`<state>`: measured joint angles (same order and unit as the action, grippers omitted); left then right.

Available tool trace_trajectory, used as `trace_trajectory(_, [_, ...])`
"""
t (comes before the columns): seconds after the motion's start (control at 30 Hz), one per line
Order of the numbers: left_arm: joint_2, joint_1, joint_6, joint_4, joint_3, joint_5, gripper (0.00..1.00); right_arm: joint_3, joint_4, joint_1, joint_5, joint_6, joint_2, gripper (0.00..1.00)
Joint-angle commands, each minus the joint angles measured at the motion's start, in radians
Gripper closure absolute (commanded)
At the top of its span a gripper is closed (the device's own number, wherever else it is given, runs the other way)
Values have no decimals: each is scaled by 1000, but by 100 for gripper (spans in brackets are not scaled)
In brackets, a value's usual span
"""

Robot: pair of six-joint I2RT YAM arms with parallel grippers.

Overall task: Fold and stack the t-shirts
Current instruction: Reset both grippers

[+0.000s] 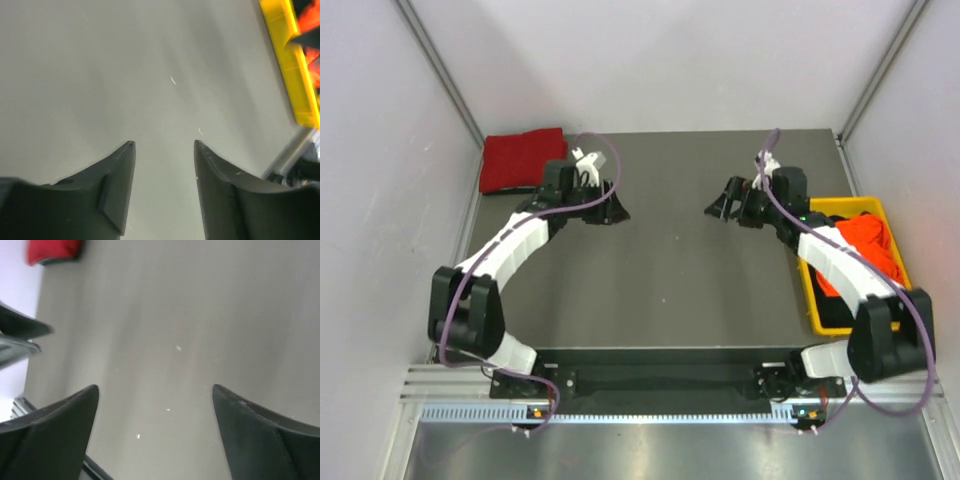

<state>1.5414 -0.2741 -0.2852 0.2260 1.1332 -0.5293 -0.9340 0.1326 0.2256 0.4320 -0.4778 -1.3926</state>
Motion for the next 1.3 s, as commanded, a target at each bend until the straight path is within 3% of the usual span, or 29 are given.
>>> trace_trajectory(0.0, [-185,12,-63,-108,-87,-90,27,-39,87,58,-125,-1,194,1])
trace_trajectory(0.1, [-320,13,-55,-71,-124,-63,2,-31,139,86,-171,-21,308,0])
trace_trajectory(0.13, [-349,13,-49,-53,-122,-52,1,-35,162,92,-183,-19,331,0])
trace_trajectory(0.37, [-576,13,-77,-16,-174,8,1,29,225,101,-260,-33,526,0])
trace_trajectory(0.5, [-650,13,-135,-11,-205,-14,1,83,119,103,-126,-71,567,0])
trace_trajectory(0.73, [-650,13,-146,-11,-184,-5,1,15,169,101,-88,-81,494,0])
trace_trajectory(0.87, [-636,13,-120,30,-156,-8,1,44,107,103,-53,-64,517,0])
trace_trajectory(1.27, [-629,13,-126,21,-148,11,1,37,130,103,-107,-2,563,0])
